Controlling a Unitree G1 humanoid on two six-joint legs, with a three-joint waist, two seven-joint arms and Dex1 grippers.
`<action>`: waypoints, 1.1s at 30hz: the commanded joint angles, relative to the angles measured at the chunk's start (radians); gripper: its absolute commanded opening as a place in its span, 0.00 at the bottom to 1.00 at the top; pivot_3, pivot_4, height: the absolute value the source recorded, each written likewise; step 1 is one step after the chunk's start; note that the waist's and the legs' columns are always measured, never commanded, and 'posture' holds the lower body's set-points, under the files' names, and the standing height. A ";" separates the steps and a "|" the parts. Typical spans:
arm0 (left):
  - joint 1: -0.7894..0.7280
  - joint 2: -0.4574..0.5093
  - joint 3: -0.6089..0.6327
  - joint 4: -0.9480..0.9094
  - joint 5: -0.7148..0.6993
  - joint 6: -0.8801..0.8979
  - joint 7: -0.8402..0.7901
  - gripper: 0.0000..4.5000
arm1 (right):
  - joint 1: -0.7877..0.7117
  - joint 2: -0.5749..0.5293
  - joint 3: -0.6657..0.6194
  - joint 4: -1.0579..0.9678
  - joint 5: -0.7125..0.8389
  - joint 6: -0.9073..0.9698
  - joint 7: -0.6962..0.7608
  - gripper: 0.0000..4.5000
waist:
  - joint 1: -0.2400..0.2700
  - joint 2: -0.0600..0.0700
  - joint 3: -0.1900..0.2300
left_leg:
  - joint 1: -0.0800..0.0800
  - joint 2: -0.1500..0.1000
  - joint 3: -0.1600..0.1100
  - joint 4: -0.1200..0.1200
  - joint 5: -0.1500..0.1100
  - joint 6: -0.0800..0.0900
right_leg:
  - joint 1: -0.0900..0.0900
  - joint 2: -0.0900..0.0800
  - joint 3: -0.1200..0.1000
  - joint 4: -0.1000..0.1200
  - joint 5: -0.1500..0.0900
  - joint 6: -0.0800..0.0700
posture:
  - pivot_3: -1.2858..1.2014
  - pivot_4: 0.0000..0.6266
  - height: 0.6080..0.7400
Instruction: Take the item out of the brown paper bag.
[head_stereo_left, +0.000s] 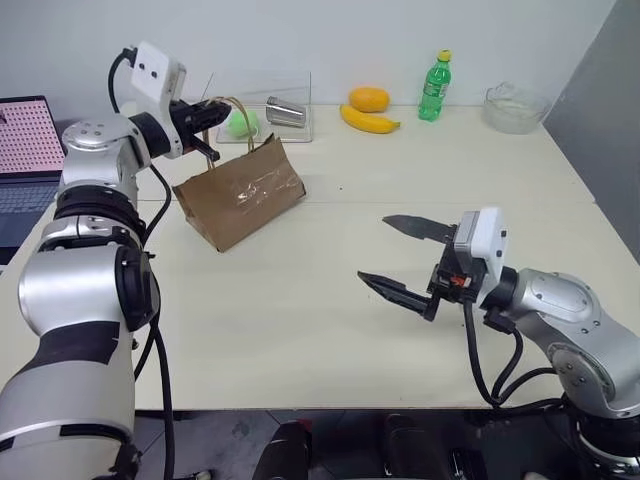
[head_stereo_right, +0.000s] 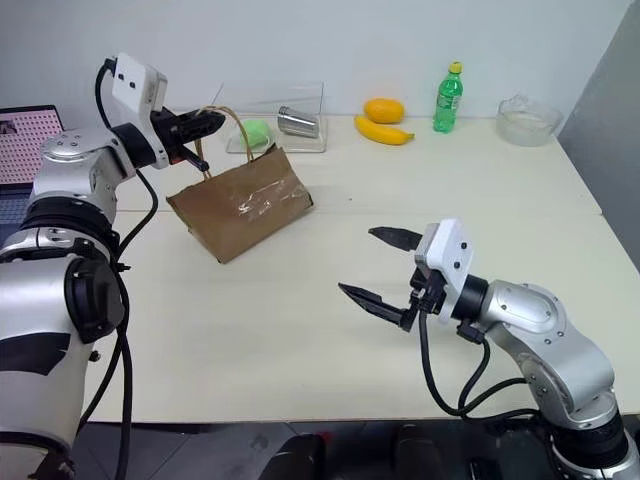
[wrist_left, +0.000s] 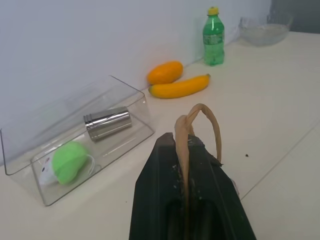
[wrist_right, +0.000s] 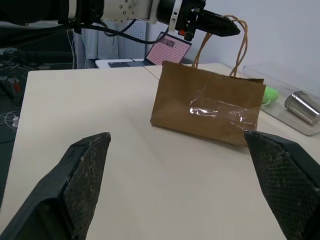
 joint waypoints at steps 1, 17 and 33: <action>-0.062 0.021 -0.023 -0.014 0.033 -0.048 -0.062 0.00 | 0.008 -0.011 -0.042 -0.054 0.036 0.003 -0.009 1.00 | 0.000 0.000 0.000 | 0.000 0.000 0.000 0.000 0.000 0.000 | 0.000 0.000 0.000 0.000 0.000 0.000 | 0.52 0.24 1.00; -0.177 -0.084 -0.085 -0.023 0.096 -0.259 -0.280 0.00 | 0.171 -0.016 -0.116 -0.153 -0.012 -0.109 -0.056 1.00 | -0.001 -0.001 0.001 | -0.002 0.000 -0.001 0.003 0.000 0.000 | 0.000 0.000 -0.001 0.000 0.000 0.001 | 0.52 0.24 1.00; -0.185 -0.239 -0.114 0.003 0.141 -0.331 -0.271 0.00 | 0.275 -0.016 -0.147 -0.231 -0.027 -0.113 -0.122 1.00 | -0.002 -0.002 0.001 | -0.002 -0.001 -0.001 0.005 0.000 0.000 | 0.000 0.000 0.000 0.001 0.000 0.001 | 0.52 0.24 1.00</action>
